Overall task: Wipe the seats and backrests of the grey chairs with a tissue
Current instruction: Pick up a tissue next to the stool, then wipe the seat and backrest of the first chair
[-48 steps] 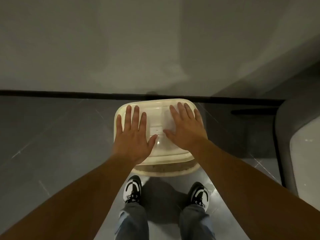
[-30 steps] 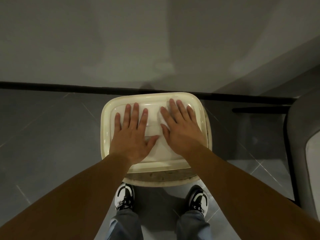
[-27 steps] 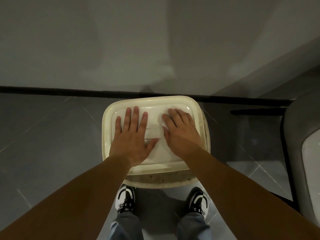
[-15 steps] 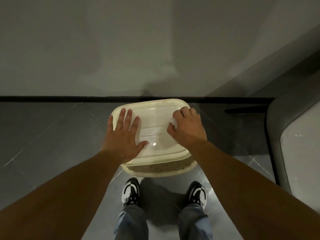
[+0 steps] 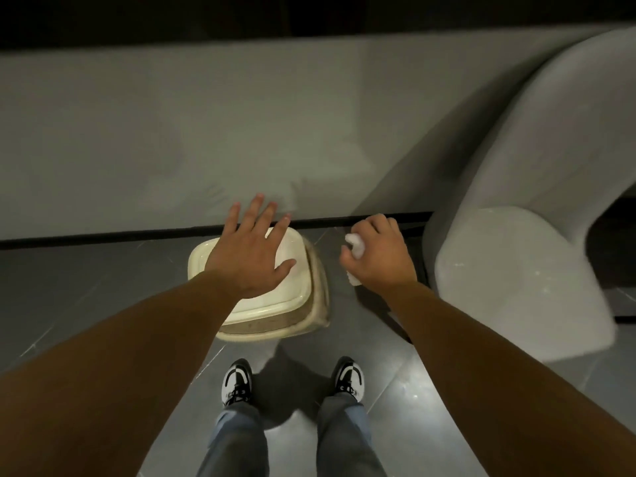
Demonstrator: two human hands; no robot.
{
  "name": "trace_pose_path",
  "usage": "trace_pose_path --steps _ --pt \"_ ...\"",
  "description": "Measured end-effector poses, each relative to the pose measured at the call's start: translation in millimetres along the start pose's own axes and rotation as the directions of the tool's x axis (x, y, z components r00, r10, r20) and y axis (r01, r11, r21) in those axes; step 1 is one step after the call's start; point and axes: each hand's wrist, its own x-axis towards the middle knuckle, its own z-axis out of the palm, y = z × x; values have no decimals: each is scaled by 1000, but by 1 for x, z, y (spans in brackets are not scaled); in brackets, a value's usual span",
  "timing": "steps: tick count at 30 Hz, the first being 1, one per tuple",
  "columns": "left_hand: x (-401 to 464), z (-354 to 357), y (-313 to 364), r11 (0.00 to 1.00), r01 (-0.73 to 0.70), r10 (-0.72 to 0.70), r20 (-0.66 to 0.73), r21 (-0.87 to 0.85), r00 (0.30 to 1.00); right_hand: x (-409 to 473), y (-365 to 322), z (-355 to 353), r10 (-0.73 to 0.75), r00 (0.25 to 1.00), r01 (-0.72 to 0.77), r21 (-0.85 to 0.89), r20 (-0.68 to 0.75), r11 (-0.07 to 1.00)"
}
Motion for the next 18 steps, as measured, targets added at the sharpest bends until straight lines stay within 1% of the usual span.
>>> trace_pose_path --steps 2,4,6,9,13,18 --pt "2 -32 18 999 -35 35 -12 33 999 -10 15 -32 27 1000 -27 -7 -1 1000" --pt "3 -62 36 998 -24 26 -35 56 999 -20 32 -61 42 999 -42 -30 -12 999" --pt "5 -89 57 998 -22 25 -53 64 998 -30 46 -87 60 998 -61 -52 -30 997" --pt "9 -121 94 996 -61 66 -82 58 994 -45 65 -121 107 992 -113 -94 -69 989" --pt "13 -148 133 994 -97 102 -92 49 991 -62 83 -150 171 981 -182 -126 -95 975" --pt "17 -163 157 985 -169 171 -92 22 981 -84 93 -174 261 956 -279 -140 -131 950"
